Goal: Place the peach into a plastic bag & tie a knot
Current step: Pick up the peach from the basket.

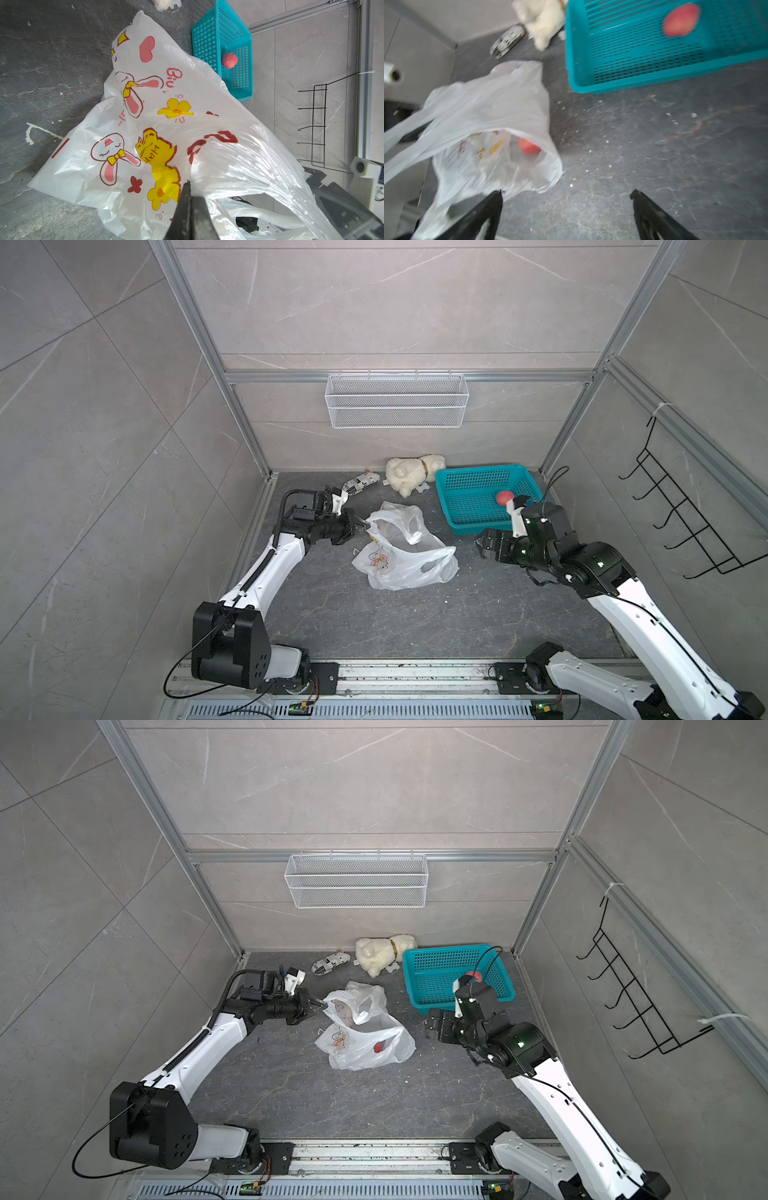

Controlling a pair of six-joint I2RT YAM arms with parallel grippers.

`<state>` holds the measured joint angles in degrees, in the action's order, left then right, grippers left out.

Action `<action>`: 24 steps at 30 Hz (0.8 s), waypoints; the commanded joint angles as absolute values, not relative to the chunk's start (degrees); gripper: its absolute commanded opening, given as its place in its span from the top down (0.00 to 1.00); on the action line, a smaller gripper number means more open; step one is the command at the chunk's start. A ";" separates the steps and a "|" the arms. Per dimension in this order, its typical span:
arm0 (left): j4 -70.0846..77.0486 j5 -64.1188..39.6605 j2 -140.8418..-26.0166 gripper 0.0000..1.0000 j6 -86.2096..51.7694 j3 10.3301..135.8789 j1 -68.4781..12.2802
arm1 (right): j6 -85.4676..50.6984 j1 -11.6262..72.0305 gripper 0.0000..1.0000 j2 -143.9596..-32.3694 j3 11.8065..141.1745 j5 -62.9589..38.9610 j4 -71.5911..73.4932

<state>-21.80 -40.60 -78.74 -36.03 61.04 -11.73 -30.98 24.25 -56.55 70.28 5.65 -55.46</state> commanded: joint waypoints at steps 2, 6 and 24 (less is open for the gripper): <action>-21.10 -42.01 -76.40 1.00 -36.28 60.93 -11.52 | -35.93 16.05 0.00 -55.25 64.99 9.13 -54.20; -21.22 -42.13 -76.21 1.00 -36.13 60.91 -11.52 | -39.65 6.30 0.00 -55.40 59.91 0.25 -47.65; -19.38 -42.33 -74.93 1.00 -37.44 59.94 -11.89 | -36.37 -4.07 0.08 -87.88 78.38 1.21 -42.64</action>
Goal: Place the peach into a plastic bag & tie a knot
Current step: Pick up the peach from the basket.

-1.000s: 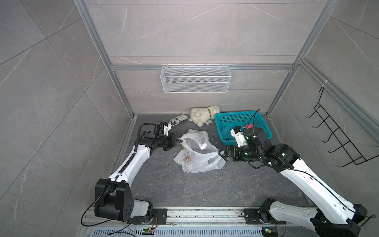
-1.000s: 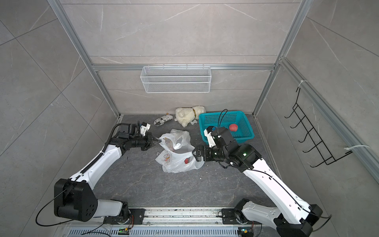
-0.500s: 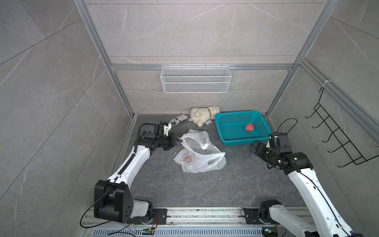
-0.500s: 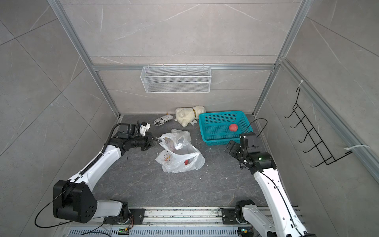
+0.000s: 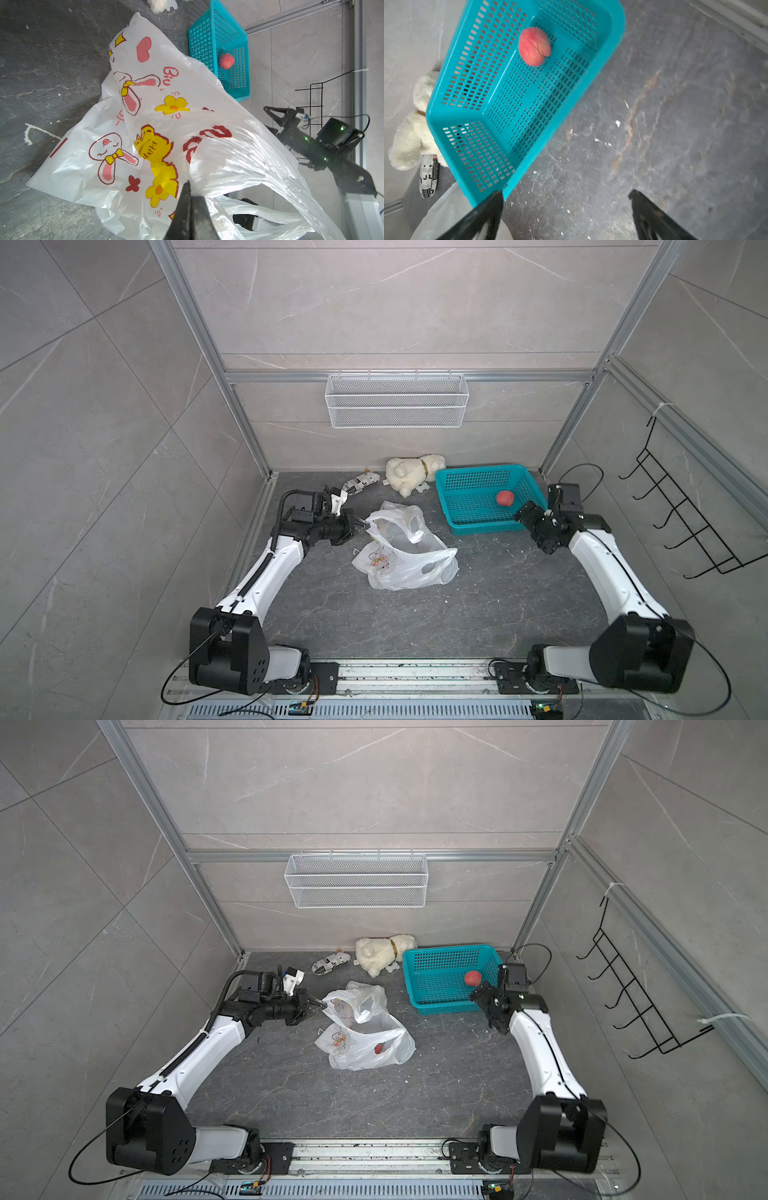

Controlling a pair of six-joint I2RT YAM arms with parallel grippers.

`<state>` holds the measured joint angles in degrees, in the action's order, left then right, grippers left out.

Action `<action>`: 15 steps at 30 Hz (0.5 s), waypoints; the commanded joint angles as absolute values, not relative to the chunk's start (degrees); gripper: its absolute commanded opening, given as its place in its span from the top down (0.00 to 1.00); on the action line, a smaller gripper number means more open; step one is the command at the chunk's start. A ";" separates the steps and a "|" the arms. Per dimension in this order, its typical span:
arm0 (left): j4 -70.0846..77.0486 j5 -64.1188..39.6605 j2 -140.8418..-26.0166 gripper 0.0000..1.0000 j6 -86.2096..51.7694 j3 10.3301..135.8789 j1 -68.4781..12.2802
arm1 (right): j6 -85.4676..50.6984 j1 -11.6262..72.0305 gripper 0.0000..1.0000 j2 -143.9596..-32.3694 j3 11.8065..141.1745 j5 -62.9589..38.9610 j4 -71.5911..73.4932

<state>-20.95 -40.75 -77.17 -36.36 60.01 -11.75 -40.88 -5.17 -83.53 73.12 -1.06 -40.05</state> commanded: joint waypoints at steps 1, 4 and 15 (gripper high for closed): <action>-19.34 -42.37 -74.83 1.00 -37.48 59.95 -11.88 | -35.33 -3.11 0.08 -90.35 81.14 4.12 -43.24; -19.20 -42.31 -74.60 1.00 -37.54 59.85 -11.87 | -33.22 -2.11 0.09 -98.61 90.12 7.99 -46.74; -18.76 -42.48 -73.79 1.00 -37.77 59.60 -12.00 | -22.23 1.43 0.03 -129.80 129.72 20.27 -63.18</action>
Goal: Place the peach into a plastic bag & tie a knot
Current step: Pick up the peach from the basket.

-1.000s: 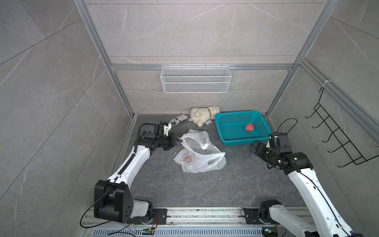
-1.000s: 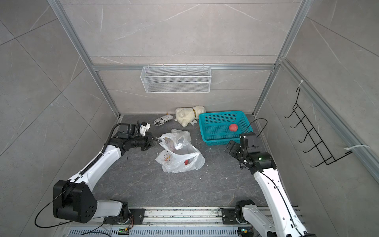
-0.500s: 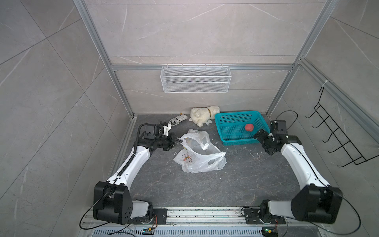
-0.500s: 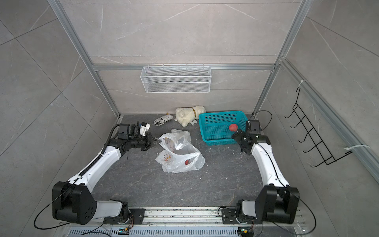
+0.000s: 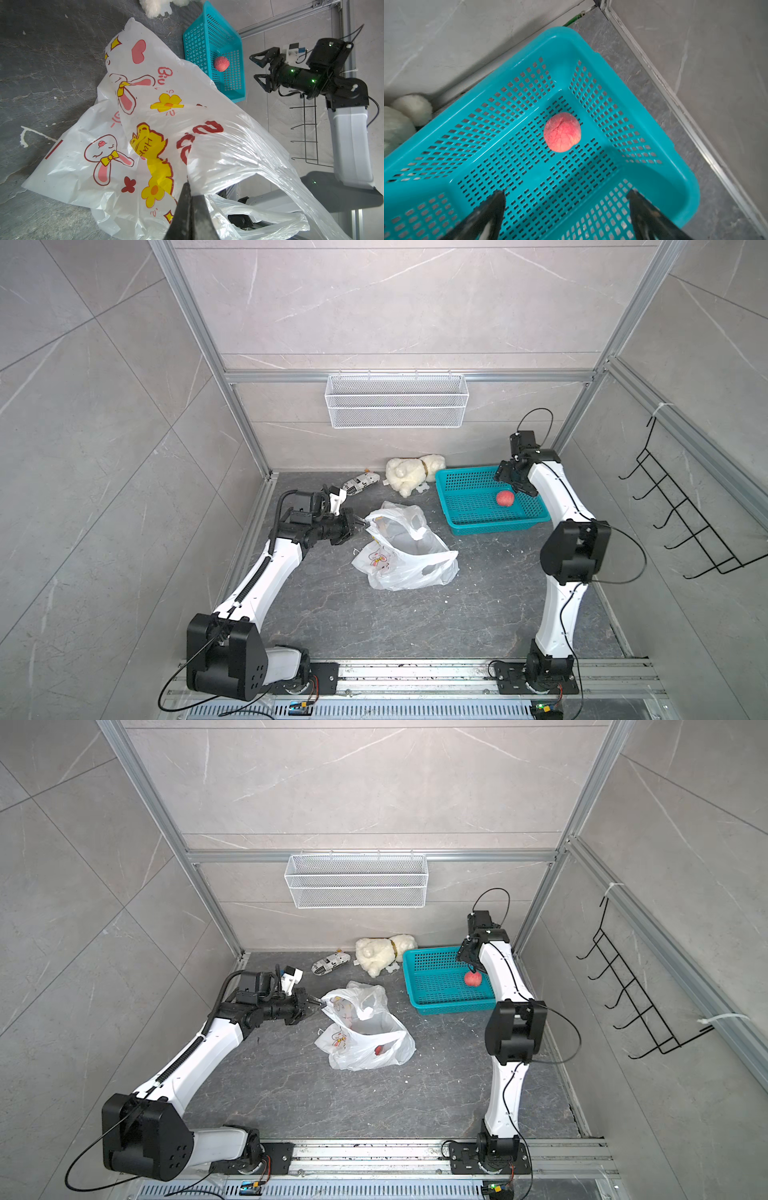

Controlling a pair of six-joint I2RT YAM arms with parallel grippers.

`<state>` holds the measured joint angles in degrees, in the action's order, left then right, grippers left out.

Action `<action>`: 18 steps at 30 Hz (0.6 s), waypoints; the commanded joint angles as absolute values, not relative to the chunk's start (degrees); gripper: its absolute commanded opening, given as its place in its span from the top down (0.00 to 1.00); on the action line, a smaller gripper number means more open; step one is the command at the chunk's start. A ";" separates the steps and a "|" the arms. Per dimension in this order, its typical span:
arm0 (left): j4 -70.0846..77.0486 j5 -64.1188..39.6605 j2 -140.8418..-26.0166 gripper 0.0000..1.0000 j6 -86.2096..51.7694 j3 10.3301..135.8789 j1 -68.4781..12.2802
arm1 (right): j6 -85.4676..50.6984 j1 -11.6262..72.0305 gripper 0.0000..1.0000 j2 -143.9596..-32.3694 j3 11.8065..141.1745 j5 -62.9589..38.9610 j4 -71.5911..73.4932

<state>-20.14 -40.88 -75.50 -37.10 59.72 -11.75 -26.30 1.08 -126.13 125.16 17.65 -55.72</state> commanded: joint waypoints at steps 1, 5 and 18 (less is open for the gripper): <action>-18.65 -42.45 -73.81 1.00 -37.79 59.62 -12.00 | -22.11 1.36 0.03 -131.00 130.91 19.45 -63.19; -17.66 -43.20 -73.77 1.00 -38.80 59.25 -11.98 | -22.46 0.94 0.01 -138.43 140.09 18.93 -66.83; -17.35 -43.36 -74.26 1.00 -38.95 59.09 -12.06 | -23.18 -1.97 0.02 -156.52 162.66 15.99 -73.39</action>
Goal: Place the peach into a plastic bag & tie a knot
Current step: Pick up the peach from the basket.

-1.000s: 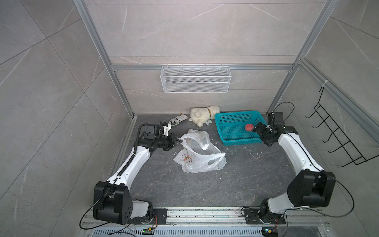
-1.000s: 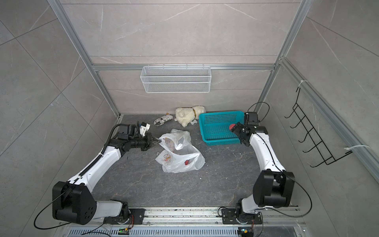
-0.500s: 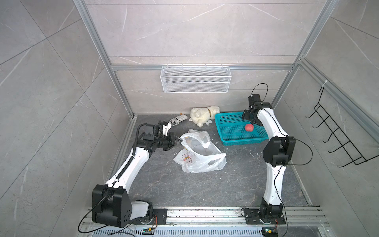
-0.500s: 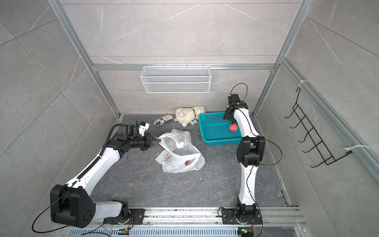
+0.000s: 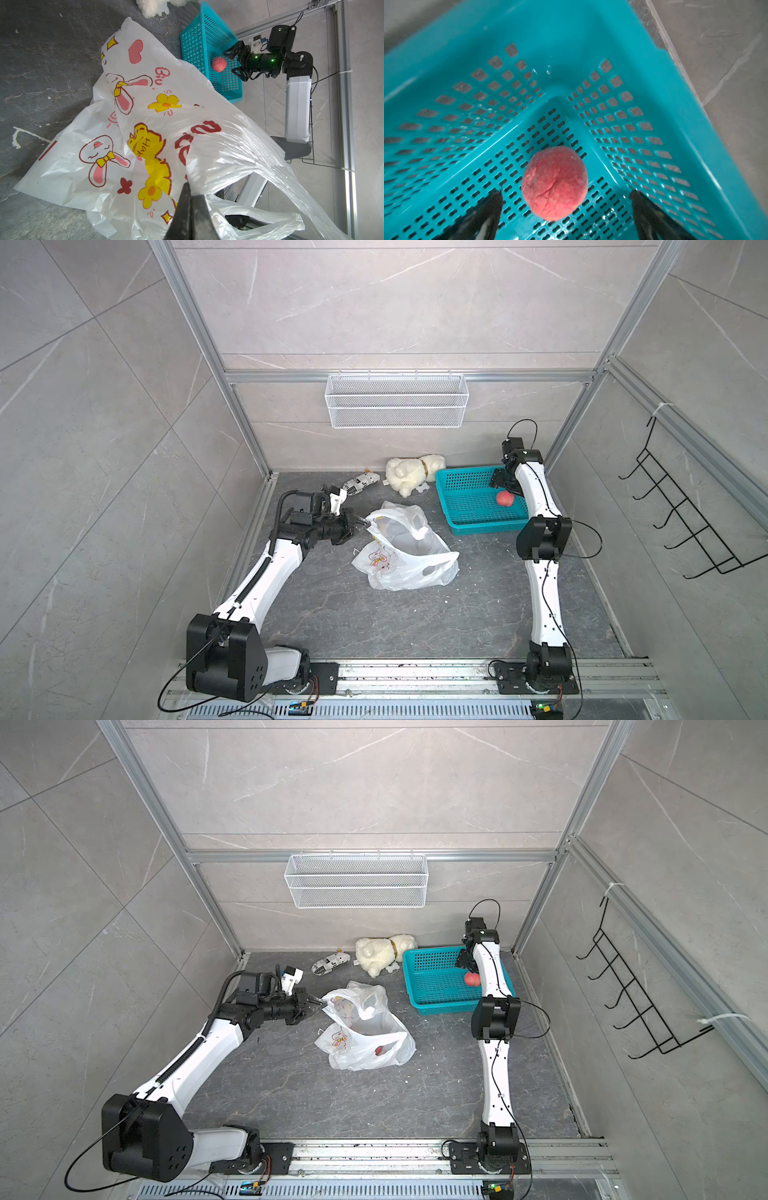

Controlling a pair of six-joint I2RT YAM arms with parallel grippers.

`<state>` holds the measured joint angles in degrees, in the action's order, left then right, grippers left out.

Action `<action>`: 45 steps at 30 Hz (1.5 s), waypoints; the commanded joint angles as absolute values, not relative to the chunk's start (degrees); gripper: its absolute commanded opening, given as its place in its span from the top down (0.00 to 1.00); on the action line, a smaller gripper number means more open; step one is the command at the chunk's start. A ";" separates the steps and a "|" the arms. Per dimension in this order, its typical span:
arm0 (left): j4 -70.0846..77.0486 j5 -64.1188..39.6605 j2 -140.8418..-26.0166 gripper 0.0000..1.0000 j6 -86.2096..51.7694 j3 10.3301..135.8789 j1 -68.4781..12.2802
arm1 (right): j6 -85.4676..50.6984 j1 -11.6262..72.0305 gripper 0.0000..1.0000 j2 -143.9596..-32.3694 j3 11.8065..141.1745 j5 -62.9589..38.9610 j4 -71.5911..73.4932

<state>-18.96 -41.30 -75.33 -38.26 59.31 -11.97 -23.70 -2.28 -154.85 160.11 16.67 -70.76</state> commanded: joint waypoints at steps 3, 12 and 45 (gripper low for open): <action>-17.40 -43.34 -74.67 1.00 -38.92 59.07 -12.11 | -23.29 -2.12 0.04 -156.77 161.25 16.17 -72.18; -17.40 -43.52 -75.51 1.00 -38.89 59.15 -12.13 | -23.38 -2.90 0.17 -157.87 158.91 11.91 -69.09; -17.16 -44.29 -75.03 1.00 -38.85 59.25 -12.17 | -23.30 -2.04 0.45 -144.45 144.94 5.86 -61.94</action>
<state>-18.76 -42.24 -75.79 -38.52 59.31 -12.01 -23.73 -2.76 -151.24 146.71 5.96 -63.18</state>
